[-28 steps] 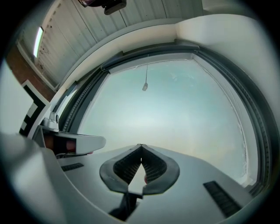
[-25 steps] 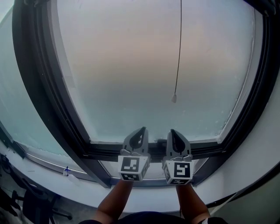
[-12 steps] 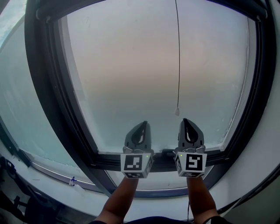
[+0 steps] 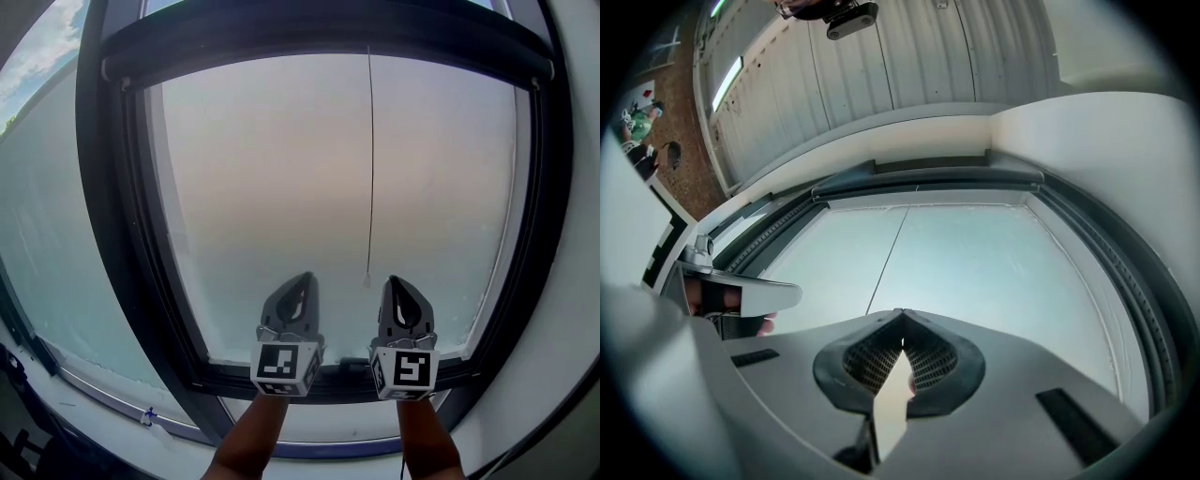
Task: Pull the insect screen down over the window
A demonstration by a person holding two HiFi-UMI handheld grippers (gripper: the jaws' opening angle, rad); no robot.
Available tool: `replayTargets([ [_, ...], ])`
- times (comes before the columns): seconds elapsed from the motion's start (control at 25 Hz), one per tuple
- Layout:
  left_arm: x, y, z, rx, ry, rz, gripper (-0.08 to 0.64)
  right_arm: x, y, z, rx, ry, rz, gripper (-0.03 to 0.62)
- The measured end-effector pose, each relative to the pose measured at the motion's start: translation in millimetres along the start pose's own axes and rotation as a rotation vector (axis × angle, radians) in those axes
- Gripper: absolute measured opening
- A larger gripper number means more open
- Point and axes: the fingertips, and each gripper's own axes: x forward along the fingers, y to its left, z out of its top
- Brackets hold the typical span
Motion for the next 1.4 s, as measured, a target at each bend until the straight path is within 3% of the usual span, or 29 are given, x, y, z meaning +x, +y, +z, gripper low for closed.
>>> replayTargets([
  [0.24,9.5,-4.8,25.7,0.049,-0.027,-0.043,0.003,20.2,-3.6,44.2,-0.028,-0.116,0.022,0.003],
  [0.44,23.6,3.9,62.5,0.170,-0.077,-0.062,0.003,41.9,-10.7,82.8,-0.180,-0.174,0.023,0.003],
  [0.64,42.6,20.6,97.8,0.280,-0.124,-0.022,0.003,65.8,-26.2,102.2,-0.241,-0.164,0.005,0.003],
  [0.84,67.8,32.6,121.9,0.336,-0.139,-0.017,0.003,91.2,-24.7,121.4,-0.453,-0.151,-0.019,0.003],
  [0.96,77.5,33.4,137.7,0.366,-0.166,-0.037,0.003,102.2,-27.8,131.3,-0.524,-0.146,-0.041,0.003],
  [1.4,111.9,52.7,179.4,0.747,-0.096,0.040,0.005,138.0,-43.3,176.8,-0.879,-0.155,-0.076,0.003],
])
